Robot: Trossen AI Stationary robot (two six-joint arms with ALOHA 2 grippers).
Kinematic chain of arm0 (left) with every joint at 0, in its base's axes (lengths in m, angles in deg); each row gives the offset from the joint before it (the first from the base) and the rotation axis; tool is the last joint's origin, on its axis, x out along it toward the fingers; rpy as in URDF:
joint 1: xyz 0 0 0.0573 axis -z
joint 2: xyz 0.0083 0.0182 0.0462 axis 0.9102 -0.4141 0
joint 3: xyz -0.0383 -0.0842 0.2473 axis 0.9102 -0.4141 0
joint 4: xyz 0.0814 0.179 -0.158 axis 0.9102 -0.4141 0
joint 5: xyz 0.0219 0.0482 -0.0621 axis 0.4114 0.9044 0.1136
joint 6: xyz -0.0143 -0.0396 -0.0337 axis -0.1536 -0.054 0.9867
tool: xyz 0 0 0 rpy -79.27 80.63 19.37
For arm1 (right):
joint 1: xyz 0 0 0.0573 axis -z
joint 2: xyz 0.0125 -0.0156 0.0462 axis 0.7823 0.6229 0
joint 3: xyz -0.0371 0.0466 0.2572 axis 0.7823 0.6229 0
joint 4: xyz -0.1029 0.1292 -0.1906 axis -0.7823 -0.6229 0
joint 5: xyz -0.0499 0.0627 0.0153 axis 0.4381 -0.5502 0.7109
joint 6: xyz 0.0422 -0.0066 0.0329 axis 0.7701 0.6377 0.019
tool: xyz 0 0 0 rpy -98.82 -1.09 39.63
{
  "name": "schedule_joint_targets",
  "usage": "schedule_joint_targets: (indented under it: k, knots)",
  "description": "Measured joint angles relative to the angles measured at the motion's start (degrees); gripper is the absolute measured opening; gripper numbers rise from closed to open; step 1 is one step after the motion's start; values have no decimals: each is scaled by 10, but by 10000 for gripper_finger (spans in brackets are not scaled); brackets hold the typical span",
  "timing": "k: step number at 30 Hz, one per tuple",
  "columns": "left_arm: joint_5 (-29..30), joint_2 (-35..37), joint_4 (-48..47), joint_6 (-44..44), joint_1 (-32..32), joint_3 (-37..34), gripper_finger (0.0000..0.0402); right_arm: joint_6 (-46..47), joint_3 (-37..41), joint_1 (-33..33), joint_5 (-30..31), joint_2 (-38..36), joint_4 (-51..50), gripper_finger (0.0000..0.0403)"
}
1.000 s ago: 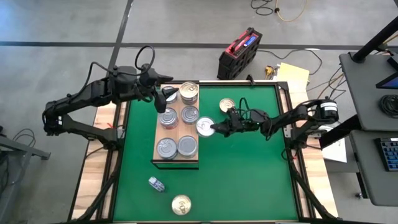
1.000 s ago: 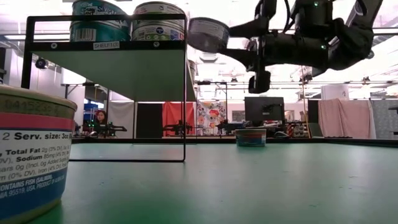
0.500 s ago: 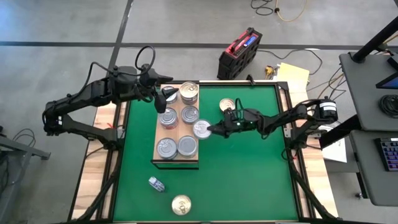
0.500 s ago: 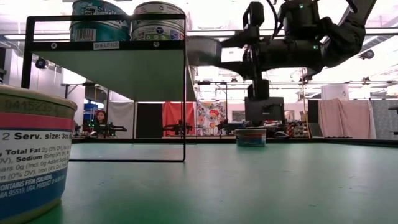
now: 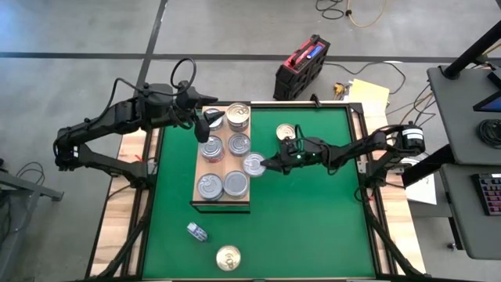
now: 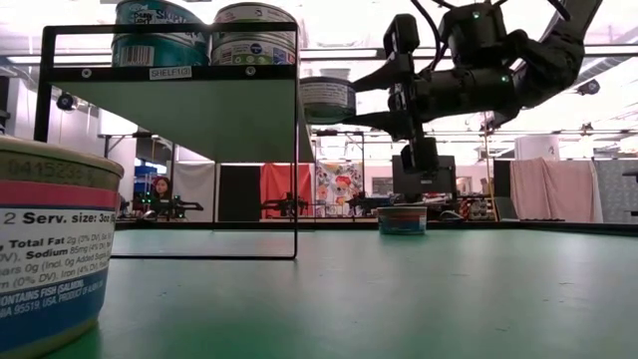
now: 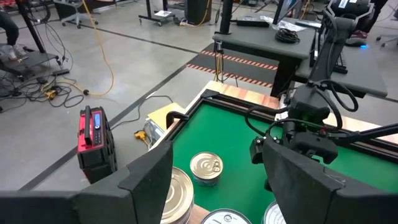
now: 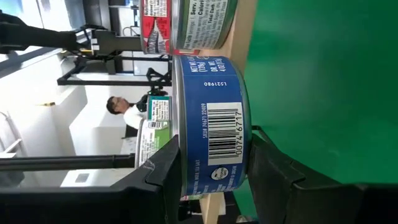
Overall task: Stack canned seafood by type on shelf
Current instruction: Put the blue tuna can on the shelf
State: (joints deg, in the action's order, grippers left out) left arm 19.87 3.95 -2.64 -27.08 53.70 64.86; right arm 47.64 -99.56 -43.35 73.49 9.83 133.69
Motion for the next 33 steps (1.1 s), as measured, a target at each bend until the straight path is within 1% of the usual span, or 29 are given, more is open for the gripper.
schedule_joint_targets:
  k: [9,25,33]
  knots:
    - [0,0,0,0,0,0,232,-15,-37,0,0,0,-64,136]
    - [0,-1,0,0,0,0,232,-17,-48,0,-4,0,-77,136]
    - [0,-1,0,0,0,0,232,-30,-63,0,-5,0,-105,136]
